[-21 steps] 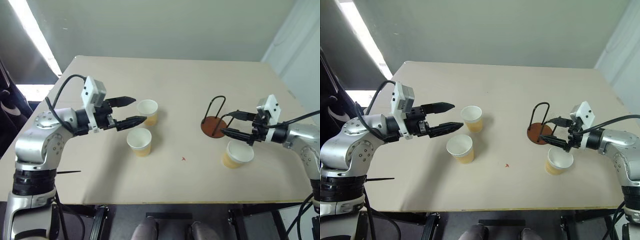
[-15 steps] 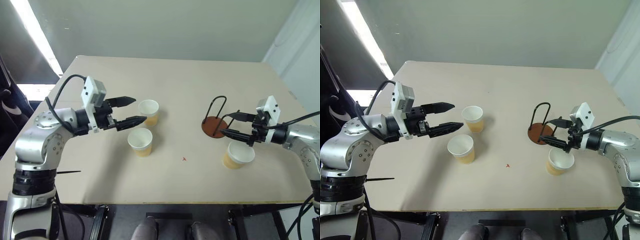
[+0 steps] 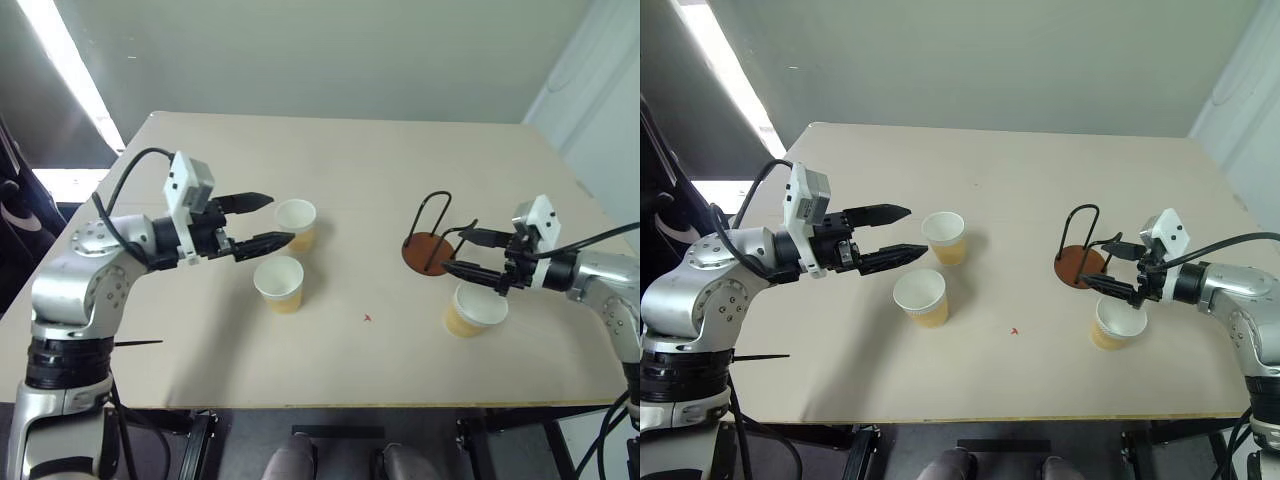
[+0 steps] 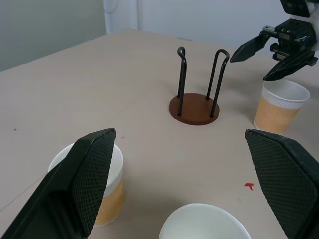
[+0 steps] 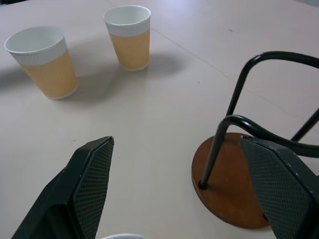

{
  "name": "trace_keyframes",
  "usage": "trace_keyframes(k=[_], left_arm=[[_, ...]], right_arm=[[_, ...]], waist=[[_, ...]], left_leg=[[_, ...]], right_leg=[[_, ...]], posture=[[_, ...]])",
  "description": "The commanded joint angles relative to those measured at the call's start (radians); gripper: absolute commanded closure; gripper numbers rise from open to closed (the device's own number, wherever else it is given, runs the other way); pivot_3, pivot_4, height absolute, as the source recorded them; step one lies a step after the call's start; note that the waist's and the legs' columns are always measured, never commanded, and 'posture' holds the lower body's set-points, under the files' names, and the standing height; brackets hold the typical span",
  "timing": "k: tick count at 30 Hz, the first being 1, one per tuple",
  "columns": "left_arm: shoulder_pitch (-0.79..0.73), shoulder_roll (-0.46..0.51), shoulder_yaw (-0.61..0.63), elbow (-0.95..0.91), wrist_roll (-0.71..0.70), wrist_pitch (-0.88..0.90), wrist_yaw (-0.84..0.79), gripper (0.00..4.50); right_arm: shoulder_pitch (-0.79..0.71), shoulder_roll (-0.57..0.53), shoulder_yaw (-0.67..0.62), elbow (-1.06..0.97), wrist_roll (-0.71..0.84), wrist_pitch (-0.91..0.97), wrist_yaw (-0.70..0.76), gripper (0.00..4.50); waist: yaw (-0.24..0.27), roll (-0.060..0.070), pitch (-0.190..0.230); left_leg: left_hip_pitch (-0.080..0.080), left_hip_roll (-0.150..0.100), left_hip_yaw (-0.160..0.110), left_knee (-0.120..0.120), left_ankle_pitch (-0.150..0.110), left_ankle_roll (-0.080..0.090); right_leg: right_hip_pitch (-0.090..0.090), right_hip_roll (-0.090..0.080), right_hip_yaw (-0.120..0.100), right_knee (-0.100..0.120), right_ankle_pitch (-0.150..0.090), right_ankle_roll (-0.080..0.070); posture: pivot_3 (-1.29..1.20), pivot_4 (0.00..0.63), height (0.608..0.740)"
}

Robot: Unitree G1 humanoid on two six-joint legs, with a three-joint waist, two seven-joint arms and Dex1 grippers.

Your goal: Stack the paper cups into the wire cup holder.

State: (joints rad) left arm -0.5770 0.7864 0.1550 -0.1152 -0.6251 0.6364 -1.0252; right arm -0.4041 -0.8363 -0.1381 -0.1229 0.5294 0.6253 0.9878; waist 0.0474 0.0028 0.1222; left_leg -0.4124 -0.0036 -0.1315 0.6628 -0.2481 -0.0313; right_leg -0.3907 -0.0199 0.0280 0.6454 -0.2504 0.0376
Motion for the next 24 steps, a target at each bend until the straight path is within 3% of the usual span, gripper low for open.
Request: trace_keyframes(k=[1, 15, 24], left_arm=[[-0.042, -0.003, 0.002, -0.007, -0.013, -0.015, -0.019, 0.05], [-0.181, -0.001, -0.134, 0.080, 0.032, -0.035, -0.208, 0.05], [-0.197, -0.016, -0.141, 0.058, 0.025, -0.030, -0.238, 0.05]], right_arm=[[-0.015, -0.020, -0.061, -0.059, 0.053, 0.049, -0.015, 0.36], [-0.022, -0.062, -0.056, -0.193, 0.153, 0.299, -0.088, 0.36], [-0.041, -0.040, 0.019, -0.122, 0.055, 0.275, -0.156, 0.36]], waist=[[0.000, 0.000, 0.000], [0.004, 0.000, 0.000], [0.004, 0.000, 0.000]], left_leg=[[0.000, 0.000, 0.000, 0.000, 0.000, 0.000], [0.000, 0.000, 0.001, 0.000, 0.000, 0.000], [0.000, 0.001, 0.001, 0.000, 0.000, 0.000]], right_leg=[[0.000, 0.000, 0.000, 0.000, 0.000, 0.000], [0.000, 0.000, 0.001, 0.000, 0.000, 0.000], [-0.001, 0.000, 0.001, 0.000, 0.000, 0.000]], posture=[[0.00, 0.150, 0.740], [0.00, 0.150, 0.740], [0.00, 0.150, 0.740]])
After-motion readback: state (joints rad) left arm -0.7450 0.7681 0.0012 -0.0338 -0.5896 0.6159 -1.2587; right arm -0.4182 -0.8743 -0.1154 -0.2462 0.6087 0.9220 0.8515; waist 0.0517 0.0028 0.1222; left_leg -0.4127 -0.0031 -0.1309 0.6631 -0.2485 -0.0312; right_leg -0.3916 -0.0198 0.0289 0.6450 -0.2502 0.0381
